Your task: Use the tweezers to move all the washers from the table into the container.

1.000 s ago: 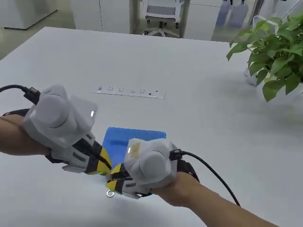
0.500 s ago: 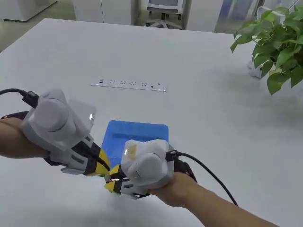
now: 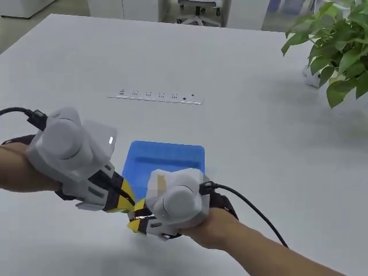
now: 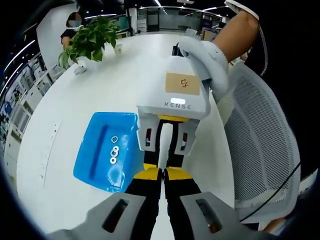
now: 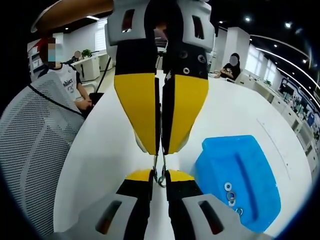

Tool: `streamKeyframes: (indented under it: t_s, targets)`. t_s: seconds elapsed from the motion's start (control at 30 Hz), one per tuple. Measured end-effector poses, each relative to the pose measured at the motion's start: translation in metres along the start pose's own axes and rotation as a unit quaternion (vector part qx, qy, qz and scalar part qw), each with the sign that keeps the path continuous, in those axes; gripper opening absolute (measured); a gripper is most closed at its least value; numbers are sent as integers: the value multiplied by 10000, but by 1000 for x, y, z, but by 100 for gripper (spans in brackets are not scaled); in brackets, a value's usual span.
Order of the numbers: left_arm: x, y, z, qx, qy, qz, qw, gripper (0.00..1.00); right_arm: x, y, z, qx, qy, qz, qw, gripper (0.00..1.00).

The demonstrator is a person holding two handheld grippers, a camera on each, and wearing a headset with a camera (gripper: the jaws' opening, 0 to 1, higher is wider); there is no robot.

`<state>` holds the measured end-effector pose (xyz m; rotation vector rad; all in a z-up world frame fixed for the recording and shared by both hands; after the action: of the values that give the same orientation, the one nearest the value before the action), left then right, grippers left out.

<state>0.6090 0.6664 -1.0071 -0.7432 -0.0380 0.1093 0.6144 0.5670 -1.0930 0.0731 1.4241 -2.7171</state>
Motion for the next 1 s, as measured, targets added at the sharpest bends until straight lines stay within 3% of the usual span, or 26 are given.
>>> streamKeyframes:
  t_s: [0.1, 0.5, 1.0]
  targets:
    - [3, 0, -1, -81, 8, 107, 9999, 6, 0, 2, 0, 13, 31, 8, 10000, 12]
    - [7, -1, -1, -54, 80, 126, 9999, 6, -1, 2, 2, -54, 73, -74, 9999, 11]
    - [3, -2, -1, 11, 131, 94, 9999, 6, 1, 1, 3, -66, 56, -195, 9998, 10]
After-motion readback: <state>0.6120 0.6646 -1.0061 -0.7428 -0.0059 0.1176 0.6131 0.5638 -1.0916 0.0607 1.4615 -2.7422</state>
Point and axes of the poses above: the centre of the closed fingertips' face, and the gripper's own axes: z roughly backward along the fingers, x roughly to its left, y roughly out of its underside, the point moved 10 cm from there along z, roughly backward along the fingers, and after that the axes turned 6 degrees about -x, right-handed, at the moved point
